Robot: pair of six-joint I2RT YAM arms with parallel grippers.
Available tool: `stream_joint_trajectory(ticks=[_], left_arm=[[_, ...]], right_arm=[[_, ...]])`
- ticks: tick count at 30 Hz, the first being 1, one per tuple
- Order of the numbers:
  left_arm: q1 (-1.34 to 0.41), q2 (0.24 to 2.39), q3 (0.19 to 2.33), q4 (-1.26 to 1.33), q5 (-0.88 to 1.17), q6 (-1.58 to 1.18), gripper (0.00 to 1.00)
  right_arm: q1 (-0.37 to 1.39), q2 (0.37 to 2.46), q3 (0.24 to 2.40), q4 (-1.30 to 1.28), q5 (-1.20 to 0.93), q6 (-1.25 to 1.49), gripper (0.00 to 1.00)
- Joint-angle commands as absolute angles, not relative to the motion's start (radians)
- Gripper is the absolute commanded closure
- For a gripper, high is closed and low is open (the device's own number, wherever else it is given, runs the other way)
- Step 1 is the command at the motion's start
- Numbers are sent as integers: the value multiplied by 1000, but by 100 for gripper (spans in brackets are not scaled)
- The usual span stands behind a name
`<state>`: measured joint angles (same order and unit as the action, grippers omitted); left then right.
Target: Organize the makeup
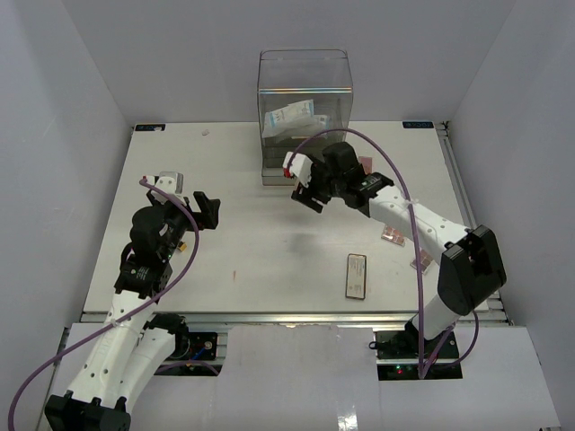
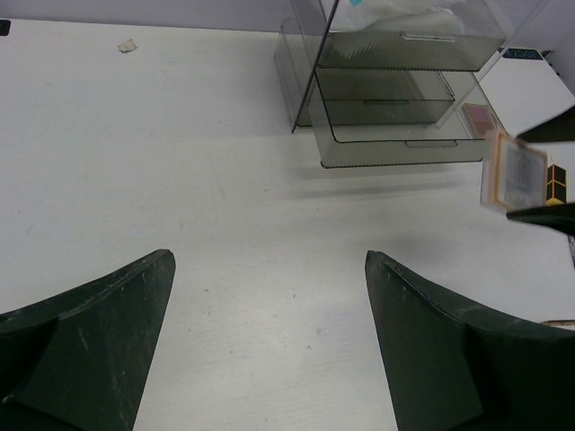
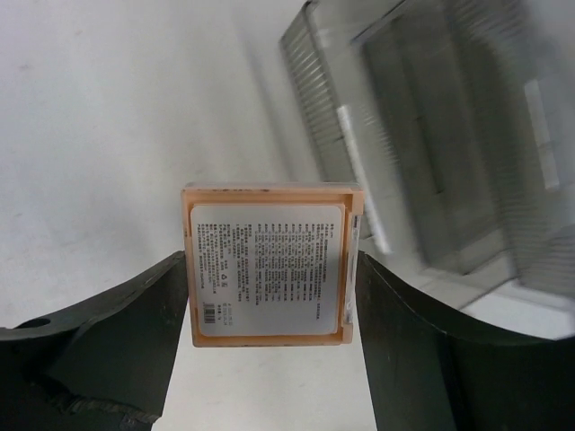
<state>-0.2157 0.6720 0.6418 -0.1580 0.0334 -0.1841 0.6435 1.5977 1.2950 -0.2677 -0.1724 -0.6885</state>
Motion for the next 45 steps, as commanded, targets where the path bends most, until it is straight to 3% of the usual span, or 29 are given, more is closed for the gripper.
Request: stream_joint_trajectory(ticks=[1, 7, 18, 24, 27, 35, 41, 45], left_arm=[[-213, 658, 635, -161, 35, -182, 2], [-213, 655, 635, -163, 29, -181, 2], [-212, 657, 637, -161, 43, -181, 2], [-212, 655, 637, -161, 48, -181, 2], [-212, 658, 637, -160, 51, -181, 2], [-212, 668, 635, -156, 64, -185, 2], [-213, 691, 623, -147, 69, -233, 2], [-213, 719, 622, -144, 106, -249, 2]], right_arm=[[643, 1690, 1435, -247, -12, -915, 77], [641, 1787, 1478, -70, 170, -1109, 75], [605, 1881, 1497, 49, 225, -1197, 66], [594, 1915, 1480, 71, 238, -1204, 28], [592, 1920, 1477, 74, 248, -1201, 20], [585, 1864, 1428, 69, 232, -1177, 6], [567, 1792, 1424, -1, 190, -1103, 4], [529, 1690, 1416, -184, -4, -967, 4]])
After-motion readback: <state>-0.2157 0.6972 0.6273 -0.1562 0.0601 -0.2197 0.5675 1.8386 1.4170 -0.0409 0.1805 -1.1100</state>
